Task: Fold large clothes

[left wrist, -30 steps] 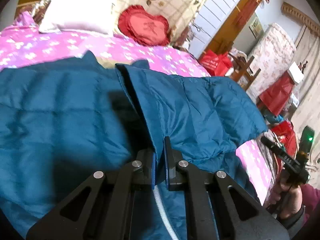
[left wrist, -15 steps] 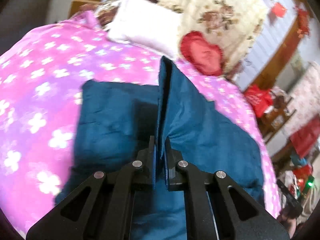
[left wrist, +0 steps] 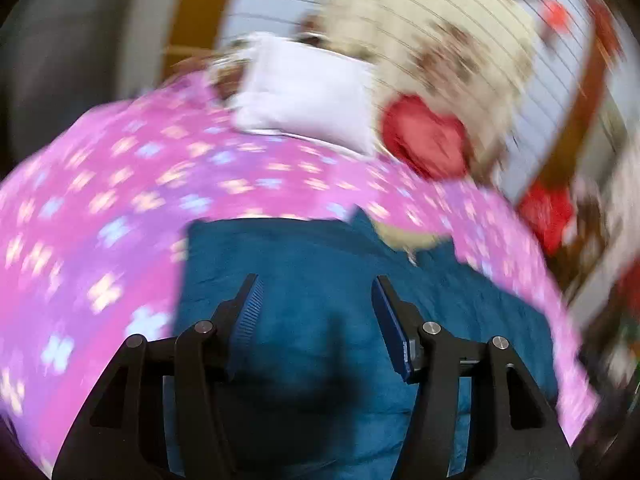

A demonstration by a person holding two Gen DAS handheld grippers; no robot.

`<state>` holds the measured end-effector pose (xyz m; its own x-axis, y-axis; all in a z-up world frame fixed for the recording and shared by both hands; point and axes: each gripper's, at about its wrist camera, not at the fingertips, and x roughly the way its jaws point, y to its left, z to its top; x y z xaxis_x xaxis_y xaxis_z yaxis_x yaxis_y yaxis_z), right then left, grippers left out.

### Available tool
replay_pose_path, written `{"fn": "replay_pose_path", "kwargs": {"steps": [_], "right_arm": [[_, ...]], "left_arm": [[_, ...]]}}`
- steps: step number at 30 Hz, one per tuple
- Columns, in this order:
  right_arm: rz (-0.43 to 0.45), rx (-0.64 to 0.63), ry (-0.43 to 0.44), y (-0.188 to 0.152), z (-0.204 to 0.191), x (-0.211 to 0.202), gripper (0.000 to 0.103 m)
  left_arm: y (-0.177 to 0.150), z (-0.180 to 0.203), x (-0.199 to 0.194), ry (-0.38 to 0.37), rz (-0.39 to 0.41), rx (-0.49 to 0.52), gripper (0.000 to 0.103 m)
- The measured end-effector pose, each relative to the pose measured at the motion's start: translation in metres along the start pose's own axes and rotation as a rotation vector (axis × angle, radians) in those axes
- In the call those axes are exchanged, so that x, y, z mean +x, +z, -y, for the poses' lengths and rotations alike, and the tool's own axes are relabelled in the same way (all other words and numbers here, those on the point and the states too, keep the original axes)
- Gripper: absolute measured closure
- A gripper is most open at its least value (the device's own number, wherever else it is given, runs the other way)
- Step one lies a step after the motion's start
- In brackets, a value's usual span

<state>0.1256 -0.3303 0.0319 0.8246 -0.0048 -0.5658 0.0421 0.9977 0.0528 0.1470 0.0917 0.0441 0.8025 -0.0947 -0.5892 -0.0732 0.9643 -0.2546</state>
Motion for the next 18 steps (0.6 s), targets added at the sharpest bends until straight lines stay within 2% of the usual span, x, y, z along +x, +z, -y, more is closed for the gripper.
{"fn": "replay_pose_path", "kwargs": {"steps": [1, 3, 5, 7, 9, 11, 14, 16, 18], "right_arm": [[-0.008, 0.002, 0.002, 0.000, -0.004, 0.006, 0.021], [-0.053, 0.020, 0.040, -0.003, -0.011, 0.022, 0.021], [-0.125, 0.012, 0.095, -0.008, -0.019, 0.042, 0.021], [-0.236, -0.019, 0.168, -0.017, -0.028, 0.067, 0.020], [-0.267, -0.048, 0.170, -0.026, -0.030, 0.080, 0.014], [-0.300, -0.031, 0.209, -0.028, -0.026, 0.086, 0.011], [-0.313, -0.039, 0.231, -0.028, -0.025, 0.084, 0.011], [-0.297, -0.054, 0.219, -0.024, -0.023, 0.076, 0.011], [-0.167, -0.009, 0.162, -0.011, -0.017, 0.058, 0.011]], "left_arm": [[-0.006, 0.018, 0.015, 0.026, -0.032, 0.094, 0.047], [-0.020, 0.028, 0.044, 0.103, -0.128, 0.151, 0.047], [-0.032, 0.023, 0.064, 0.159, -0.214, 0.144, 0.047], [-0.039, 0.020, 0.067, 0.185, -0.244, 0.149, 0.047], [-0.047, 0.020, 0.065, 0.192, -0.270, 0.149, 0.048], [-0.057, 0.018, 0.062, 0.211, -0.298, 0.150, 0.049], [-0.069, 0.024, 0.053, 0.253, -0.307, 0.183, 0.049], [-0.071, 0.024, 0.049, 0.265, -0.308, 0.170, 0.049], [-0.068, 0.022, 0.040, 0.269, -0.293, 0.134, 0.050]]}}
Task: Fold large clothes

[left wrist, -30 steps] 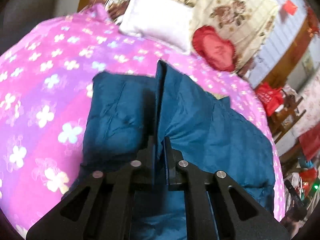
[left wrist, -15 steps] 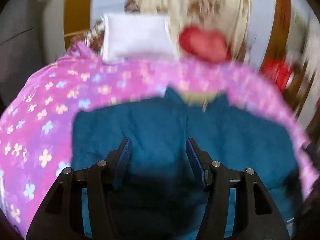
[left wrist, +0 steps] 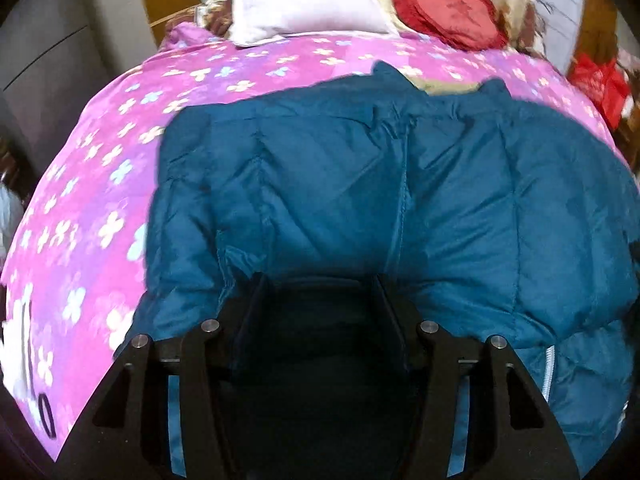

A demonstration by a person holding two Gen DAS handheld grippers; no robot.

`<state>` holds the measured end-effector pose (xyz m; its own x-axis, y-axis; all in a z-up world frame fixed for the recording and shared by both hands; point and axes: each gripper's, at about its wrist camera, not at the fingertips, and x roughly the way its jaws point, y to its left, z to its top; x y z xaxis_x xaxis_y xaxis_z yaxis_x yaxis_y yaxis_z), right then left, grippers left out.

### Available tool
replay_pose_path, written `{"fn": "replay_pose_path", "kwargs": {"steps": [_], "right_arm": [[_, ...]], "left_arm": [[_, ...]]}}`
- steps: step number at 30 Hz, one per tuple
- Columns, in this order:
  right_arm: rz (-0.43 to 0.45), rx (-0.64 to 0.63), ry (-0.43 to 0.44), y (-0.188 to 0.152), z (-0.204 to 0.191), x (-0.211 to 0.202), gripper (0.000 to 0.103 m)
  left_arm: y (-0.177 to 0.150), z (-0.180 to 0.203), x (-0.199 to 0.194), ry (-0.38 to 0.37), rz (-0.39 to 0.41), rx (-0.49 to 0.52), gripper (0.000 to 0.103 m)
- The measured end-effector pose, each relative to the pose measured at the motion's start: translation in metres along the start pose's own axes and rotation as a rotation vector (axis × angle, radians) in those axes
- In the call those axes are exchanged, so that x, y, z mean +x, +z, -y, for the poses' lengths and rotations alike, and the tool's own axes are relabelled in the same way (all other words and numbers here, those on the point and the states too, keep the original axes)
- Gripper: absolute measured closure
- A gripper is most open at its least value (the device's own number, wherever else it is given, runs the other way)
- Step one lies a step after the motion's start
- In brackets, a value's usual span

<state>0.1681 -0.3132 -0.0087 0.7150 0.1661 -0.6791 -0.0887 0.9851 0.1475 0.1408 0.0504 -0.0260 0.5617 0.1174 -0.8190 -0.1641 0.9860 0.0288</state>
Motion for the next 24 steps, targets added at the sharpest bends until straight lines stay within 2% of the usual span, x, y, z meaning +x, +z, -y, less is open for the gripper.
{"fn": "replay_pose_path", "kwargs": {"steps": [1, 2, 4, 5, 7, 10, 12, 15, 20, 24], "right_arm": [[0.047, 0.018, -0.017, 0.005, 0.002, -0.007, 0.011], [0.104, 0.044, -0.041, 0.013, 0.003, -0.013, 0.011], [0.164, 0.062, -0.054, 0.028, 0.002, -0.015, 0.011], [0.183, 0.064, -0.060, 0.034, 0.000, -0.012, 0.011], [0.168, 0.061, -0.071, 0.042, -0.005, 0.004, 0.011], [0.089, 0.099, -0.055, 0.045, 0.000, 0.039, 0.011], [-0.002, 0.099, -0.052, 0.037, 0.003, 0.069, 0.009], [-0.016, 0.113, -0.036, 0.033, 0.007, 0.078, 0.003], [-0.044, 0.127, -0.015, 0.030, 0.013, 0.082, 0.000], [-0.048, 0.127, 0.005, 0.030, 0.015, 0.081, 0.000]], "left_arm": [[0.000, -0.003, -0.007, -0.009, 0.018, -0.026, 0.050], [0.003, -0.004, -0.016, -0.011, 0.059, -0.045, 0.050], [0.015, -0.002, -0.031, 0.005, 0.155, -0.058, 0.050], [0.026, 0.000, -0.036, 0.007, 0.206, -0.063, 0.050], [0.041, 0.004, -0.030, -0.023, 0.236, -0.042, 0.048], [0.045, 0.008, 0.001, -0.003, 0.179, -0.009, 0.048], [0.042, 0.005, 0.023, 0.010, 0.116, 0.000, 0.045], [0.038, 0.008, 0.031, 0.006, 0.053, 0.019, 0.045], [0.025, 0.017, 0.031, 0.040, 0.038, 0.051, 0.045], [0.024, 0.012, 0.031, 0.024, 0.055, 0.023, 0.045]]}}
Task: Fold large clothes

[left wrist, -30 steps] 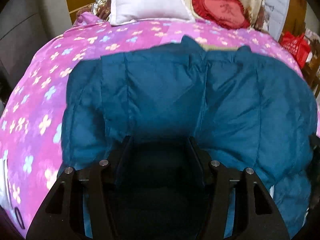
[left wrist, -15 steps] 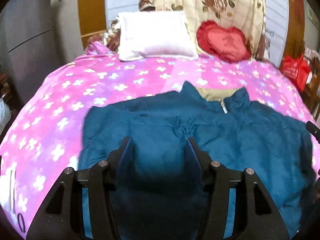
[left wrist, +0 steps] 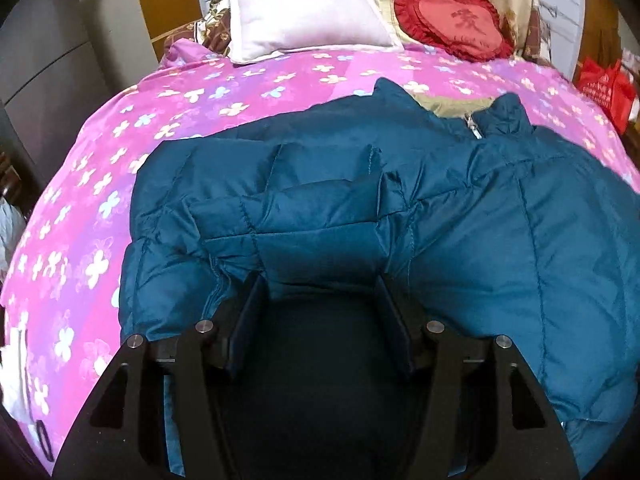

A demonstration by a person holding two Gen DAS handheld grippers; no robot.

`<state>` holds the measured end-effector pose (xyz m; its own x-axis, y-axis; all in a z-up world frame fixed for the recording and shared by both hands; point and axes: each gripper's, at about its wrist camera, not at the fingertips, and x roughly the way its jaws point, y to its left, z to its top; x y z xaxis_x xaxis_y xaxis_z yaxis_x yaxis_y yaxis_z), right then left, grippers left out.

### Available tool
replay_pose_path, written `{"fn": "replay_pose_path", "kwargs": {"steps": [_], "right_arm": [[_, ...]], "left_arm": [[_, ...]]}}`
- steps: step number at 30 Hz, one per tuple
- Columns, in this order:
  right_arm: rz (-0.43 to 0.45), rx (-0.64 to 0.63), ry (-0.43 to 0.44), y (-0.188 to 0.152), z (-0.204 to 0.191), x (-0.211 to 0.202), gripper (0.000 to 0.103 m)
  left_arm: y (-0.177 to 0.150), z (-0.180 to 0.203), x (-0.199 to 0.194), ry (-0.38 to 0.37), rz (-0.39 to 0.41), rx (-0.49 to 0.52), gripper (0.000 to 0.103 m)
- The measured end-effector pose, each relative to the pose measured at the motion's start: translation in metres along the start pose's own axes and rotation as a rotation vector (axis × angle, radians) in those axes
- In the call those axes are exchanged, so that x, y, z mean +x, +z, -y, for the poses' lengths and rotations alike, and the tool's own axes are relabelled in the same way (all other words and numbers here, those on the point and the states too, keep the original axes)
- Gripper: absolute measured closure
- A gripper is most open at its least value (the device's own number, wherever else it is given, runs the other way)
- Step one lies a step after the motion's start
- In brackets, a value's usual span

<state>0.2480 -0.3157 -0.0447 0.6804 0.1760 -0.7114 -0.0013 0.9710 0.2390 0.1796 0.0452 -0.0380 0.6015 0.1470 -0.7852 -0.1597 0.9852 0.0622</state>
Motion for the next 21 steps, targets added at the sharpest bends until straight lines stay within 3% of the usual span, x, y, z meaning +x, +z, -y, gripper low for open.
{"fn": "replay_pose_path", "kwargs": {"steps": [5, 9, 10, 12, 14, 17, 21], "right_arm": [[0.000, -0.007, -0.048, 0.006, -0.011, -0.013, 0.001], [0.120, -0.067, 0.037, 0.013, -0.052, -0.051, 0.001], [0.109, -0.084, 0.057, 0.012, -0.063, -0.051, 0.001], [0.030, -0.130, 0.075, 0.004, -0.083, -0.037, 0.001], [-0.051, -0.222, 0.012, -0.015, -0.100, -0.010, 0.000], [-0.031, -0.280, -0.035, -0.023, -0.109, -0.005, 0.000], [-0.026, -0.271, -0.004, -0.022, -0.103, -0.009, 0.000]], "left_arm": [[0.002, -0.012, -0.009, -0.035, 0.049, -0.078, 0.044], [0.009, -0.014, -0.031, -0.061, 0.166, -0.093, 0.044], [0.009, -0.015, -0.031, -0.077, 0.165, -0.098, 0.043], [0.008, -0.016, -0.017, -0.096, 0.078, -0.108, 0.041], [0.006, -0.017, -0.004, -0.085, 0.025, -0.099, 0.040], [0.006, -0.010, -0.007, -0.044, 0.032, -0.067, 0.040], [0.006, -0.008, -0.008, -0.026, 0.032, -0.060, 0.039]]}}
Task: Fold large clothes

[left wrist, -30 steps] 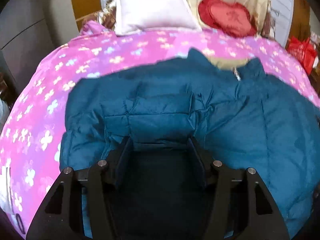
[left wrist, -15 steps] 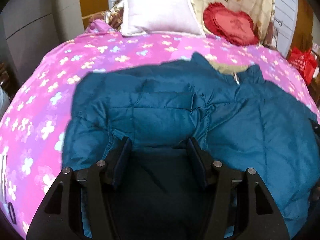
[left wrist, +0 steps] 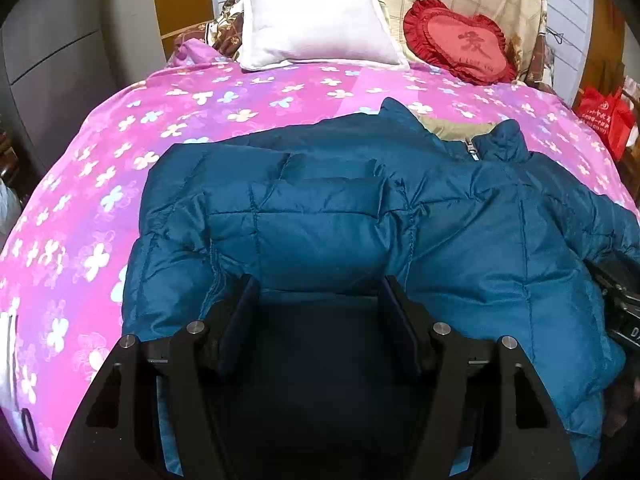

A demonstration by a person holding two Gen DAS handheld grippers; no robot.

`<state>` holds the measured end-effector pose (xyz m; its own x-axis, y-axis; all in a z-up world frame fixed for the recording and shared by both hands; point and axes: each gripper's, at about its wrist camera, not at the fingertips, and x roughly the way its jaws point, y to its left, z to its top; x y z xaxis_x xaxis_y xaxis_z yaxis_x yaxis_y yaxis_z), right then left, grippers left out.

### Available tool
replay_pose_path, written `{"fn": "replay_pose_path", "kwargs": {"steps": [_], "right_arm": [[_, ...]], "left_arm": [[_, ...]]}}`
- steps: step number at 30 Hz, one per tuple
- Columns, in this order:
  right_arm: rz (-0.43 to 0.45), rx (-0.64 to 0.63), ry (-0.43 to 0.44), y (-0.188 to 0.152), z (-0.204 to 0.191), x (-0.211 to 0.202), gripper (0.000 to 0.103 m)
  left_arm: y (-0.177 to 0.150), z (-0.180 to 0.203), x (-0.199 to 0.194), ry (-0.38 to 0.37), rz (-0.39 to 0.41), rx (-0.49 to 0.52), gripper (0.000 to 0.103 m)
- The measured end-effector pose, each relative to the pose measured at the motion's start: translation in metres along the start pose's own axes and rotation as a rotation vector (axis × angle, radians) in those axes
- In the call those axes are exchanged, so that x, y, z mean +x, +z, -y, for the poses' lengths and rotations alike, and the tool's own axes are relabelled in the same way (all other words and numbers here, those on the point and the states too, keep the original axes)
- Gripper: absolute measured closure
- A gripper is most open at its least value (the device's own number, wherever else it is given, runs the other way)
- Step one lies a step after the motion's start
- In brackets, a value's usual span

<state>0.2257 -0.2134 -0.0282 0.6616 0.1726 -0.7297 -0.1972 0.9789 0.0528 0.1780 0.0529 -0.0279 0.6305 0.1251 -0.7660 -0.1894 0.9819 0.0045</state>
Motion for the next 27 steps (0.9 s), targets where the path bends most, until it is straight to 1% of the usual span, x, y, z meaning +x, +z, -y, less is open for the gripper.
{"fn": "replay_pose_path", "kwargs": {"steps": [2, 3, 4, 6, 7, 8, 9, 11, 13, 14, 18, 20, 21, 23, 24, 25, 26, 27], "right_arm": [[0.019, -0.002, 0.001, 0.002, 0.003, -0.009, 0.000], [0.047, 0.006, -0.007, 0.002, 0.005, -0.018, 0.000], [0.072, 0.018, -0.026, 0.002, 0.006, -0.027, 0.000], [0.124, 0.064, -0.092, -0.002, 0.016, -0.047, 0.000], [0.126, 0.080, -0.104, -0.005, 0.019, -0.052, 0.000], [0.114, 0.100, -0.113, -0.010, 0.025, -0.053, 0.000], [0.074, 0.120, -0.112, -0.017, 0.030, -0.048, 0.000], [-0.038, 0.128, -0.057, -0.030, 0.035, -0.028, 0.000], [-0.023, 0.124, -0.035, -0.035, 0.038, -0.023, 0.000], [-0.031, 0.125, -0.036, -0.035, 0.038, -0.022, 0.000], [-0.033, 0.111, -0.071, -0.033, 0.034, -0.030, 0.000], [-0.005, 0.115, -0.092, -0.033, 0.030, -0.045, 0.000], [0.037, 0.116, -0.082, -0.034, 0.027, -0.058, 0.000], [0.093, 0.105, -0.044, -0.035, 0.018, -0.078, 0.000], [0.107, 0.094, -0.026, -0.036, 0.012, -0.084, 0.000], [0.107, 0.084, -0.005, -0.035, 0.005, -0.084, 0.000], [0.073, 0.059, 0.044, -0.037, -0.004, -0.079, 0.000], [0.021, 0.036, 0.061, -0.039, -0.012, -0.068, 0.000]], "left_arm": [[0.000, -0.002, 0.000, -0.003, -0.006, -0.008, 0.040], [0.000, -0.004, 0.000, -0.004, -0.008, -0.011, 0.040], [0.000, -0.005, 0.000, -0.005, -0.011, -0.013, 0.040], [-0.001, -0.004, 0.000, -0.001, -0.014, -0.008, 0.039], [-0.001, -0.003, 0.000, 0.005, -0.014, -0.001, 0.039], [-0.001, -0.001, 0.001, 0.014, -0.014, 0.008, 0.039], [-0.002, 0.000, 0.001, 0.018, -0.012, 0.012, 0.038], [-0.002, 0.000, 0.002, 0.023, -0.012, 0.016, 0.037], [-0.003, -0.001, 0.003, 0.019, -0.016, 0.011, 0.036], [-0.003, -0.001, 0.004, 0.015, -0.017, 0.008, 0.036], [-0.003, -0.007, -0.001, -0.019, -0.013, -0.021, 0.036], [-0.003, -0.012, -0.010, -0.051, -0.008, -0.054, 0.036], [-0.003, -0.015, -0.018, -0.078, 0.005, -0.074, 0.036], [-0.005, -0.016, -0.032, -0.123, 0.033, -0.082, 0.035], [-0.007, -0.016, -0.038, -0.134, 0.047, -0.076, 0.030], [-0.009, -0.014, -0.040, -0.133, 0.051, -0.066, 0.028], [-0.011, -0.010, -0.038, -0.124, 0.038, -0.050, 0.024], [-0.014, -0.006, -0.029, -0.116, 0.001, -0.025, 0.024]]}}
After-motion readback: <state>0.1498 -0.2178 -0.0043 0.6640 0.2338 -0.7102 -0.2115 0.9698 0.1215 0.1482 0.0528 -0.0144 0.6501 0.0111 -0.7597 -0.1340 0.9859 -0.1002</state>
